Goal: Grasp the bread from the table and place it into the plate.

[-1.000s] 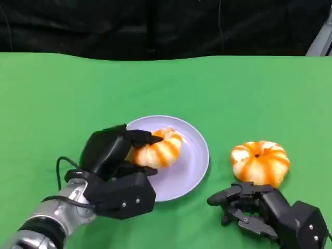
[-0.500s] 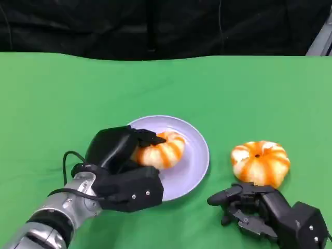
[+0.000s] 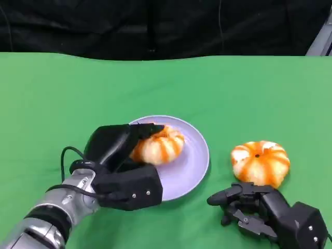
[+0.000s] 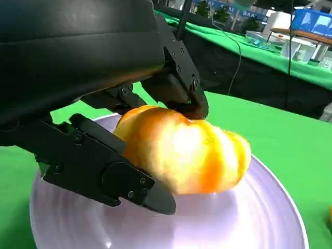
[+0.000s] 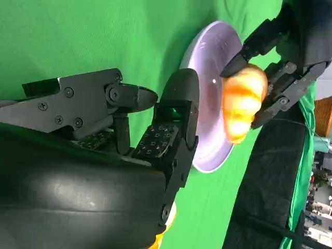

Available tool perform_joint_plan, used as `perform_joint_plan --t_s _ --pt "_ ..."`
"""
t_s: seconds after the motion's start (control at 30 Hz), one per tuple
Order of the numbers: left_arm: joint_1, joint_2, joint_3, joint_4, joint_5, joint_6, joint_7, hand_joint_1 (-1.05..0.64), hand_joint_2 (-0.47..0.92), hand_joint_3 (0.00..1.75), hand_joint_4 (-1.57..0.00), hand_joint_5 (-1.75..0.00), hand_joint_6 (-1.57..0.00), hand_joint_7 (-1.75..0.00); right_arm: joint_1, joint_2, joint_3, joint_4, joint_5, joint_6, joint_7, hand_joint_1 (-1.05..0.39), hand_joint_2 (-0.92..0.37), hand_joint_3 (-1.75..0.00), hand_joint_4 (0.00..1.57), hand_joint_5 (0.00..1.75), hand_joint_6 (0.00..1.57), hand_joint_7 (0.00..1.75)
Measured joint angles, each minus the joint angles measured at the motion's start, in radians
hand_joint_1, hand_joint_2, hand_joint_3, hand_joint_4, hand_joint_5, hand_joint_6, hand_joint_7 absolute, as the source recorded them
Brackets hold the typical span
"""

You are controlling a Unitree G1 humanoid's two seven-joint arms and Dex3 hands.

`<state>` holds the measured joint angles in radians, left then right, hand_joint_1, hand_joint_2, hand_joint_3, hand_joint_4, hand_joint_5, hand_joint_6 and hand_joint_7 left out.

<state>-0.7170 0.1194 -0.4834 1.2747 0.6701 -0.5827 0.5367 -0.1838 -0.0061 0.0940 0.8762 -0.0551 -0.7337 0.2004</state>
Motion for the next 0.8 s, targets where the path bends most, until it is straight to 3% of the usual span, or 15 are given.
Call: perform_joint_plan --t_s 0.03,0.2,0.23,0.43,0.8 --pt "0.000 0.001 -0.001 0.000 0.000 0.000 0.000 -0.64 0.92 0.25 -0.57 0.00 -0.48 0.00 0.000 0.000 0.000 0.000 0.000 0.000 0.000 -0.04 -0.92 -0.33 0.80 1.24 1.05 0.46" --pt "0.000 0.011 -0.009 -0.001 0.000 -0.014 0.000 -0.82 0.92 0.43 -0.50 0.00 -0.39 0.00 0.000 0.000 0.000 0.001 0.001 -0.001 0.000 -0.04 -0.92 -0.33 0.80 1.23 1.05 0.45" --pt "0.000 0.015 -0.009 -0.003 0.000 -0.019 0.000 -0.88 0.92 0.54 -0.45 0.00 -0.33 0.00 0.000 0.000 0.000 0.001 0.000 -0.001 0.000 -0.03 -0.92 -0.33 0.80 1.24 1.05 0.45" --pt "0.000 0.041 0.001 -0.020 -0.014 -0.053 -0.035 -1.03 0.92 0.79 -0.30 0.00 -0.20 0.00 -0.002 0.000 0.000 0.009 0.001 -0.008 -0.001 -0.03 -0.92 -0.35 0.80 1.24 1.07 0.44" --pt "0.044 0.067 0.145 -0.114 -0.207 -0.199 -0.212 -1.03 0.92 0.83 -0.34 -0.02 -0.21 -0.02 -0.003 0.000 0.002 0.009 0.000 -0.008 -0.003 -0.02 -0.92 -0.35 0.80 1.26 1.08 0.43"
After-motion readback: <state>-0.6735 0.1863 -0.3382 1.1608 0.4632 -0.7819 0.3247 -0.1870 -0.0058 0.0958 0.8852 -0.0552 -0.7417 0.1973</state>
